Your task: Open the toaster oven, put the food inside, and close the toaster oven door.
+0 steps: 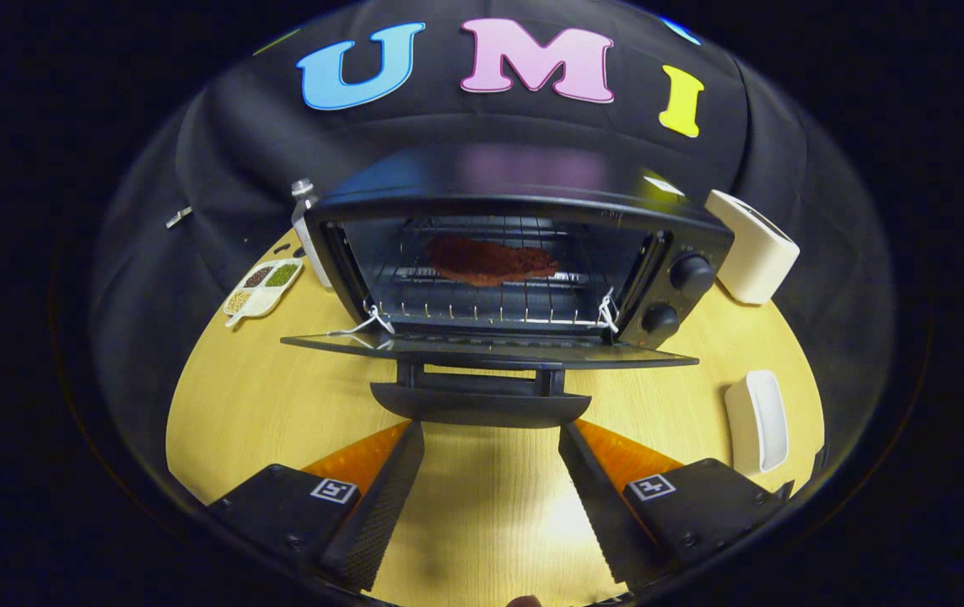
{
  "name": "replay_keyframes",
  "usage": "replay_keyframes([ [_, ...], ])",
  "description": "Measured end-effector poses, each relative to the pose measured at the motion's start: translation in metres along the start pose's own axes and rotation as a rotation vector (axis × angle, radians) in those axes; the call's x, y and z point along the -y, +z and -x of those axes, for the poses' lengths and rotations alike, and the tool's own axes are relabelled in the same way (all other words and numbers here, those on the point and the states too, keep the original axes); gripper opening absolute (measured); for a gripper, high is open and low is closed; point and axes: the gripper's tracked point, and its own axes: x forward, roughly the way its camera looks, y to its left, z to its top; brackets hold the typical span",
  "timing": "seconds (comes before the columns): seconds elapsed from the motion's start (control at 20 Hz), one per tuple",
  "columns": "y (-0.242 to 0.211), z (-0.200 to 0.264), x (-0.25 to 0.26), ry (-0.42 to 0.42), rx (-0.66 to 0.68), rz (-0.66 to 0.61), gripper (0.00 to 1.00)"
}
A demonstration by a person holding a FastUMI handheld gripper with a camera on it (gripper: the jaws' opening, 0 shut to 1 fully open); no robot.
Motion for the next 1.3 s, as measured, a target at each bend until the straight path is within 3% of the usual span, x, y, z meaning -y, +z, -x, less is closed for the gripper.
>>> replay_keyframes([
  [0.55, 0.113, 0.024, 0.010, -0.032, 0.247, -0.008, 0.99],
  [1.3, 0.211, 0.142, 0.039, -0.041, 0.580, 0.044, 0.99],
])
